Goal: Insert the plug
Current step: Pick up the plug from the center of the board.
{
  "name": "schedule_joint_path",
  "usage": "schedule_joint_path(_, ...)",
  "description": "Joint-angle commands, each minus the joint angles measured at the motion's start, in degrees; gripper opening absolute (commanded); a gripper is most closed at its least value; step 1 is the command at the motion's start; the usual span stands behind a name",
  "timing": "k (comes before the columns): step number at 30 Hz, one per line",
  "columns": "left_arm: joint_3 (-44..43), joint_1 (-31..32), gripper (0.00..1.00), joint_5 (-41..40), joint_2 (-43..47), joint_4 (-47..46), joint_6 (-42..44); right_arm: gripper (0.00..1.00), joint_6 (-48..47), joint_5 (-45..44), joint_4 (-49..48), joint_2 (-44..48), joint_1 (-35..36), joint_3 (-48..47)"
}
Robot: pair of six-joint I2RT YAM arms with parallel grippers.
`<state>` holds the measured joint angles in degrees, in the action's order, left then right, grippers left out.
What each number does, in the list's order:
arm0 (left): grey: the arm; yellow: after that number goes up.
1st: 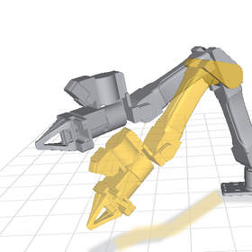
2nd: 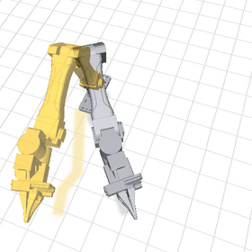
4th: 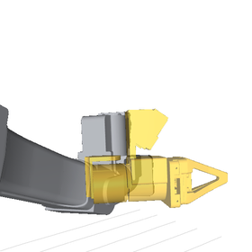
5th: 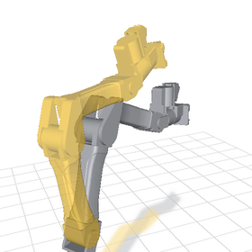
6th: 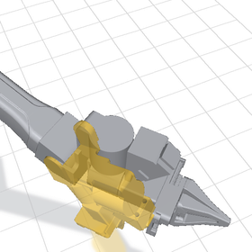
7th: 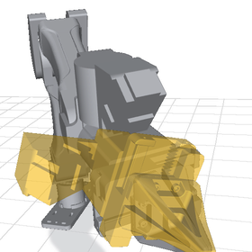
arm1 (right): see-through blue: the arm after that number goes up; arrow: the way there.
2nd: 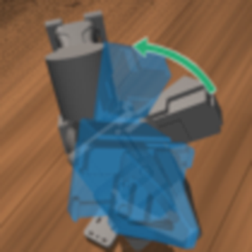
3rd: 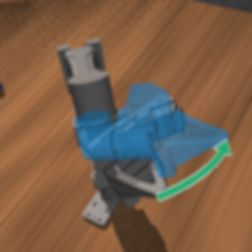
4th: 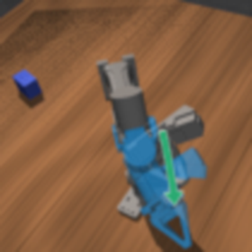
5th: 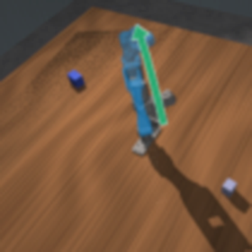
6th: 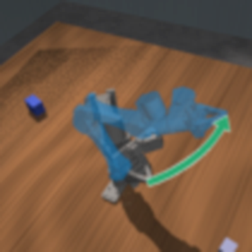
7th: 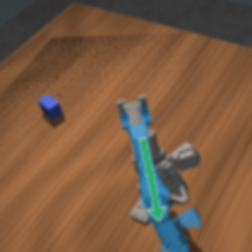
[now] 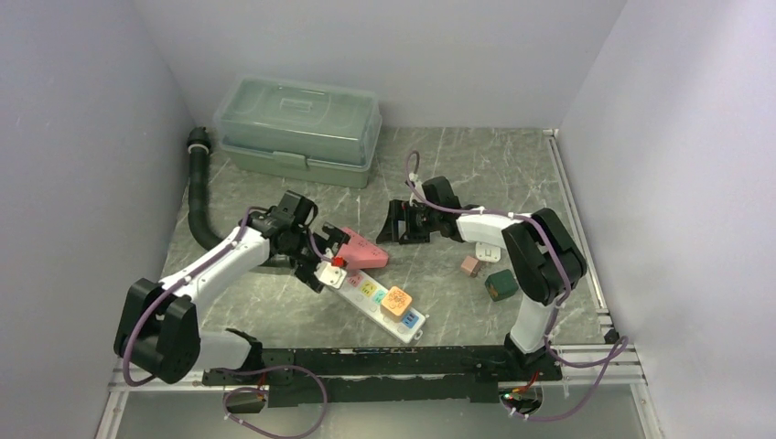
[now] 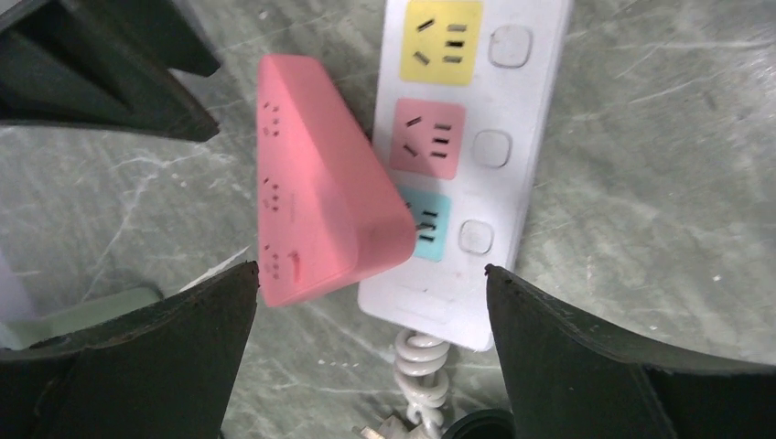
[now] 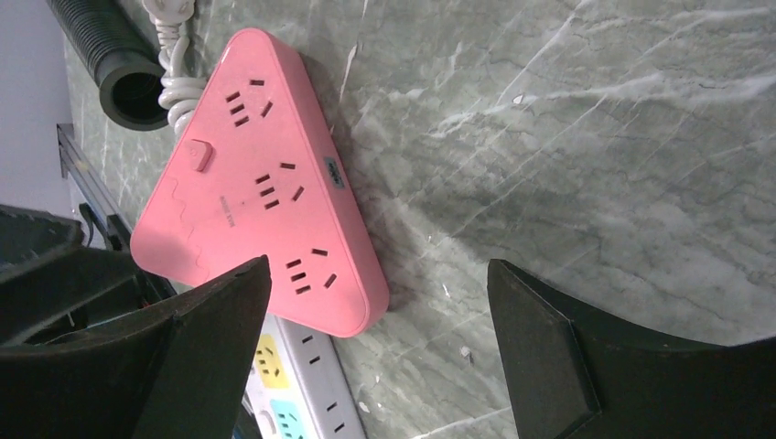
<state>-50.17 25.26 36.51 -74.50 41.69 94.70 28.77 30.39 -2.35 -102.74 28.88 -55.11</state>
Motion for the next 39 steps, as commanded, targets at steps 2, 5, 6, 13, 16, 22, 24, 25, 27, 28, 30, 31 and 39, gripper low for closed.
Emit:
schedule_joint_path(2,-1.5,4.0,1.00,-2.1,-2.5,2.7,-3.2,0.90,1.1,1.7,-4.3,-1.6,-0.6,-0.7)
schedule_joint_path(5,-0.3,5.3,1.00,-3.9,-3.5,1.9,-4.9,0.90,1.8,2.4,-5.4,-2.0,-0.9,-0.2)
schedule_joint_path(6,0.3,5.7,1.00,-4.2,-3.6,1.0,-5.3,0.90,2.0,2.5,-5.5,-2.2,-0.9,-0.1)
schedule_joint_path(13,8.0,7.2,1.00,-9.4,-0.1,-9.8,-6.5,0.89,4.1,4.0,-8.2,-3.0,-1.4,1.2)
schedule_joint_path(16,11.7,7.3,1.00,-11.5,2.2,-16.7,-8.5,0.89,5.0,4.8,-9.6,-3.7,-1.5,1.5)
schedule_joint_path(22,13.3,7.4,1.00,-12.6,3.6,-19.2,-10.7,0.88,6.5,6.6,-11.9,-5.5,-1.5,1.1)
schedule_joint_path(24,14.0,7.4,1.00,-13.0,4.4,-19.2,-11.3,0.88,7.9,7.5,-13.3,-6.2,-1.5,1.3)
schedule_joint_path(25,14.4,7.3,1.00,-13.1,5.0,-19.4,-11.7,0.88,8.5,7.9,-14.3,-6.6,-1.5,1.5)
schedule_joint_path(27,15.3,7.3,1.00,-13.0,6.2,-19.8,-12.5,0.88,9.7,8.6,-15.4,-7.0,-1.6,2.0)
schedule_joint_path(28,15.5,7.3,1.00,-12.8,6.7,-19.8,-12.9,0.88,10.1,8.9,-15.8,-7.0,-1.6,2.4)
schedule_joint_path(30,16.2,7.4,1.00,-12.4,7.6,-19.6,-13.2,0.89,10.5,9.1,-16.0,-7.0,-1.6,3.0)
schedule_joint_path(31,16.5,7.4,1.00,-12.4,7.9,-19.4,-13.1,0.89,10.7,9.2,-16.0,-7.0,-1.6,3.3)
schedule_joint_path(39,18.0,7.4,0.88,-11.3,10.0,-20.0,-11.4,0.89,14.9,12.6,-21.1,-9.2,-1.6,5.0)
